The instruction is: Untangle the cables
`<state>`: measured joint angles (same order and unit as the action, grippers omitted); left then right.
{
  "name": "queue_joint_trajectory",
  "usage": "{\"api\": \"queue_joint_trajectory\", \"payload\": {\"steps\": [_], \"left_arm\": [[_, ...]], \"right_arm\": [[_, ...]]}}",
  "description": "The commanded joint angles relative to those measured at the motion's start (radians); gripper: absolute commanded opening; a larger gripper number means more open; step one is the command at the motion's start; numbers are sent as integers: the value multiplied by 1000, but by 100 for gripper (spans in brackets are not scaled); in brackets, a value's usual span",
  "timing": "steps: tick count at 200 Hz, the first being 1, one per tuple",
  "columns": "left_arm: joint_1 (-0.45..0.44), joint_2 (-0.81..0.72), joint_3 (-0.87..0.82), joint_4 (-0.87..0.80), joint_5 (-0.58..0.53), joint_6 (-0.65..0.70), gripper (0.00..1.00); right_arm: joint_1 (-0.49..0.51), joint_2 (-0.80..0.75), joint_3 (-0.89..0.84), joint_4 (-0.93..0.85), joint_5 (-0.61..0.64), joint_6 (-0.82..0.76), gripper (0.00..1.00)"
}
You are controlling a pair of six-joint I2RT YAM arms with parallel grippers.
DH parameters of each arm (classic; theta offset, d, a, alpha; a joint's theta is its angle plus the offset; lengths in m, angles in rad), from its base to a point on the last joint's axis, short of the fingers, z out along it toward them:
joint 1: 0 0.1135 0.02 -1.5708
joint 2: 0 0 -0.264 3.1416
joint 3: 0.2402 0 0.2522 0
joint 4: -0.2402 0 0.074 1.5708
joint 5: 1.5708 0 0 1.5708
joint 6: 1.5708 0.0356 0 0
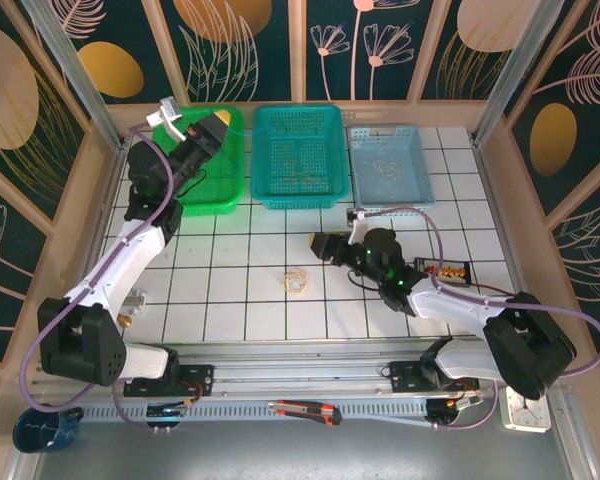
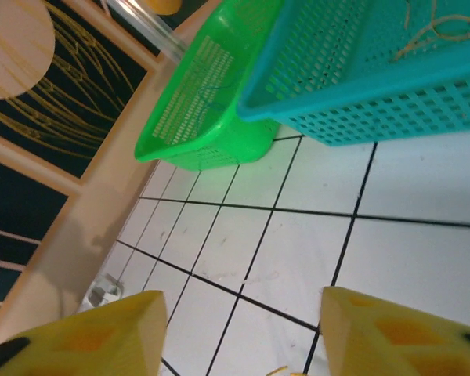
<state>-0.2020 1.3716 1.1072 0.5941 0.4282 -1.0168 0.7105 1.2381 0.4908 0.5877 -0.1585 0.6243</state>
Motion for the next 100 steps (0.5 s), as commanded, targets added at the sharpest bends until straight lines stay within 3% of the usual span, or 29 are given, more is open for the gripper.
{"api": "queue_joint_trajectory", "payload": {"steps": [1, 28, 61, 100], "left_arm": [[32, 13, 95, -71, 28, 90, 0], [64, 32, 175, -186, -14, 209, 0], [79, 62, 255, -368, -178, 447, 0], [96, 115, 279, -416, -264, 554, 0]], "right_arm": [[-3, -35, 45, -74, -2, -22, 59], [-3, -74, 42, -115, 15, -25, 62], [-5, -127, 19, -164, 40, -26, 63], [-13, -215, -22, -232, 71, -24, 67]]}}
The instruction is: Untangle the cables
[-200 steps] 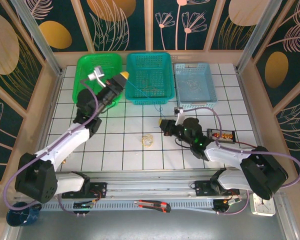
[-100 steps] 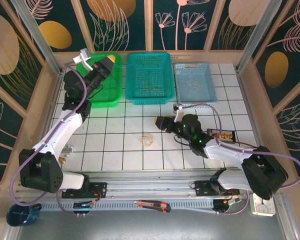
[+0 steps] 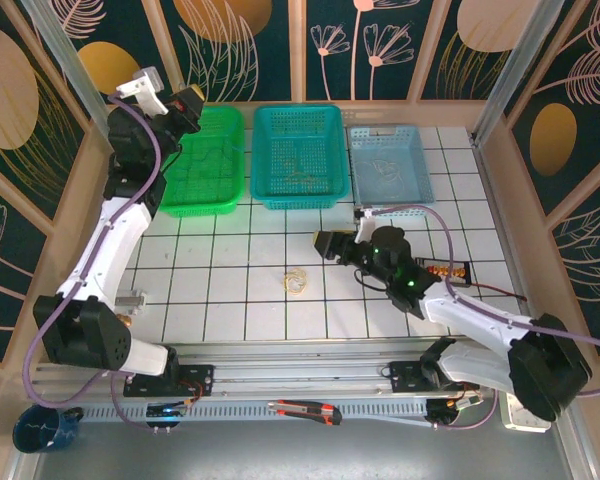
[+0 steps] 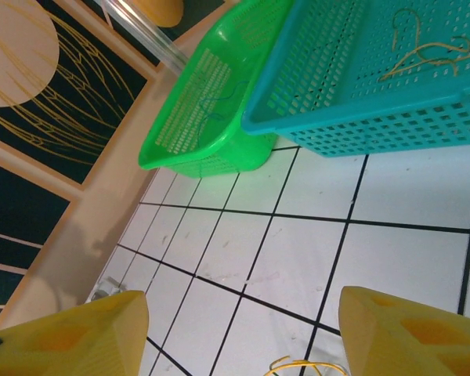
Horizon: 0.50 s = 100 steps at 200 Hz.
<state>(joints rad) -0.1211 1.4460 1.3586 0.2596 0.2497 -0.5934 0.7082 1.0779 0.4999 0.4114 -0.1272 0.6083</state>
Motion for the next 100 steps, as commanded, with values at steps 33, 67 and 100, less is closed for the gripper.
{"api": "queue_joint_trajectory", "payload": {"steps": [33, 67, 100], "left_arm": [[38, 105, 52, -86, -118, 168, 0], [85, 204, 84, -111, -132, 181, 0], [102, 262, 79, -114, -154, 201, 0]], "right_arm": [[-21, -110, -51, -100, 49, -3, 71], [-32, -130, -70, -118, 40, 3, 72], [-38, -145, -89, -135, 34, 10, 72]]}}
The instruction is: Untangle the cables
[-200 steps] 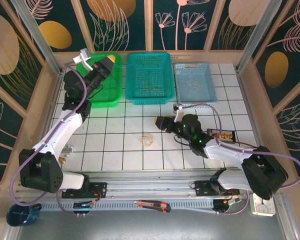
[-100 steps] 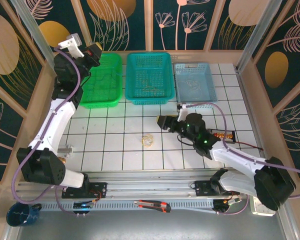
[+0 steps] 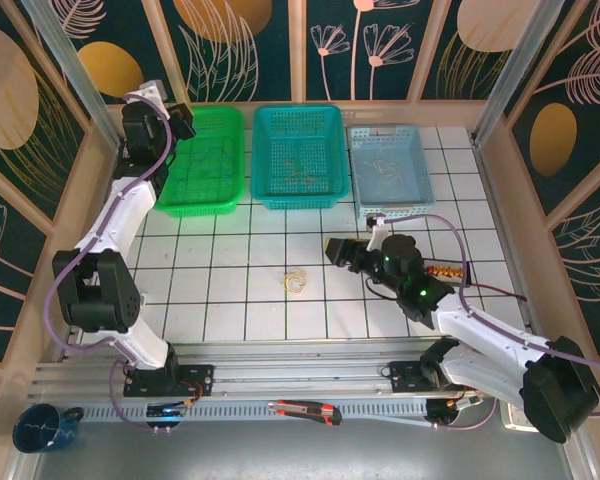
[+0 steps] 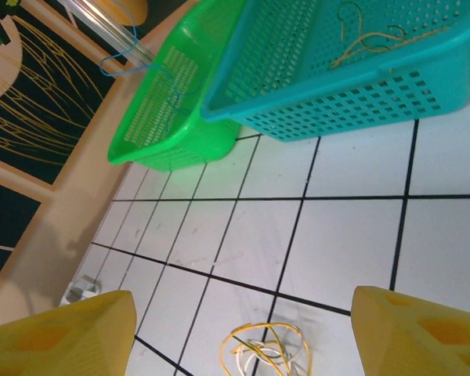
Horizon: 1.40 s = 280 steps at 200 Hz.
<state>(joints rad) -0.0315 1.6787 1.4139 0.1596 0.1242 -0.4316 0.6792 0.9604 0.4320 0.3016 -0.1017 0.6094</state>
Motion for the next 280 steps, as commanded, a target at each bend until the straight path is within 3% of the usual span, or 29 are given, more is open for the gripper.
{"api": "queue_joint_trajectory", "payload": {"steps": [1, 34, 39, 47, 65, 72, 75, 114, 166, 210, 240, 280], "left_arm": [[13, 29, 23, -14, -28, 40, 0], [20, 109, 4, -11, -14, 41, 0], [19, 115, 1, -10, -5, 42, 4], [19, 121, -2, -11, 9, 39, 19], [20, 117, -13, -7, 50, 17, 77], [20, 110, -19, -3, 68, 3, 96], [19, 107, -21, -2, 78, -5, 98], [19, 41, -101, 76, 245, -128, 99], [4, -165, -362, 242, 407, -324, 99], [-140, -336, -616, 232, 380, -333, 99], [-239, -441, -851, 324, 305, -418, 99], [-263, -490, -1013, 405, 290, -489, 99]], "right_arm": [[-9, -27, -21, -25, 8, 9, 72], [-14, -37, -21, -45, 7, 7, 73], [-15, -35, -21, -47, 7, 7, 73], [-15, -35, -21, -47, 7, 7, 73], [-16, -30, -19, -46, 7, 9, 73], [-15, -24, -17, -47, 8, 9, 73], [-16, -21, -17, -47, 8, 8, 73], [-14, 37, -3, -48, -3, -1, 73], [15, 138, 21, -73, 4, -37, 72], [74, 278, 64, -81, 0, -107, 66], [130, 390, 110, -75, -15, -152, 61], [192, 536, 179, -46, -36, -176, 53]]}}
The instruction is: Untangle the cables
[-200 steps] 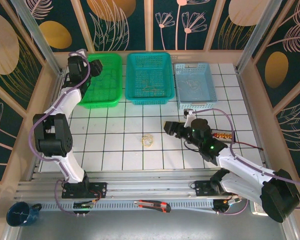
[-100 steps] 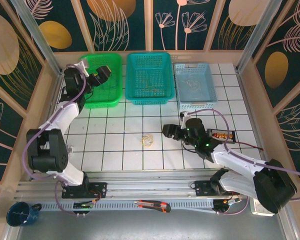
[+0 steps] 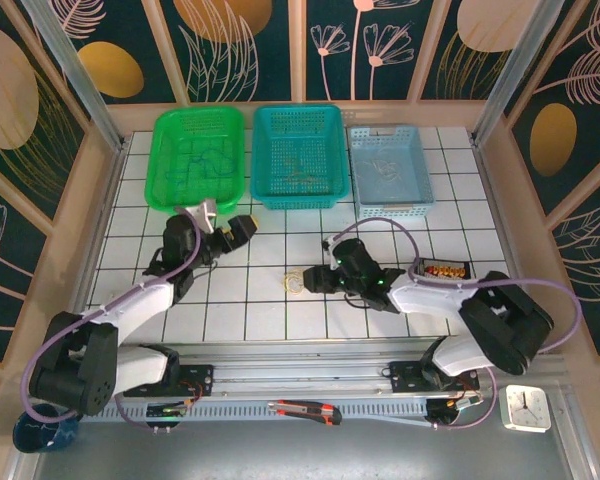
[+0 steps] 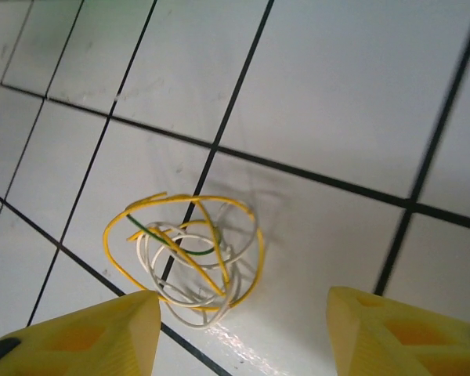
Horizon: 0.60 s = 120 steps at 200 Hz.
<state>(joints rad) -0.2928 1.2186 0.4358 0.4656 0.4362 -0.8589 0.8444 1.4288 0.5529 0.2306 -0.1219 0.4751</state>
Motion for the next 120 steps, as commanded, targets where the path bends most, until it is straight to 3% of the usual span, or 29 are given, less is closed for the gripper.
{"api": "queue_joint_trajectory", "payload": {"steps": [1, 31, 60, 85, 120], "left_arm": [[-2, -30, -35, 99, -22, -62, 99], [-3, -16, -24, 102, -3, -58, 99], [-6, 15, -11, 105, 26, -39, 99], [-41, 18, -16, 104, 30, -18, 99], [-146, 53, -24, 156, 15, -23, 99]], "right_arm": [[28, 72, 59, 25, -16, -43, 53], [36, 153, 113, 30, -6, -52, 39], [31, 154, 134, 24, 19, -49, 0], [3, 58, 83, 61, 20, -7, 0], [-76, -81, -10, 168, -81, 72, 0]]}}
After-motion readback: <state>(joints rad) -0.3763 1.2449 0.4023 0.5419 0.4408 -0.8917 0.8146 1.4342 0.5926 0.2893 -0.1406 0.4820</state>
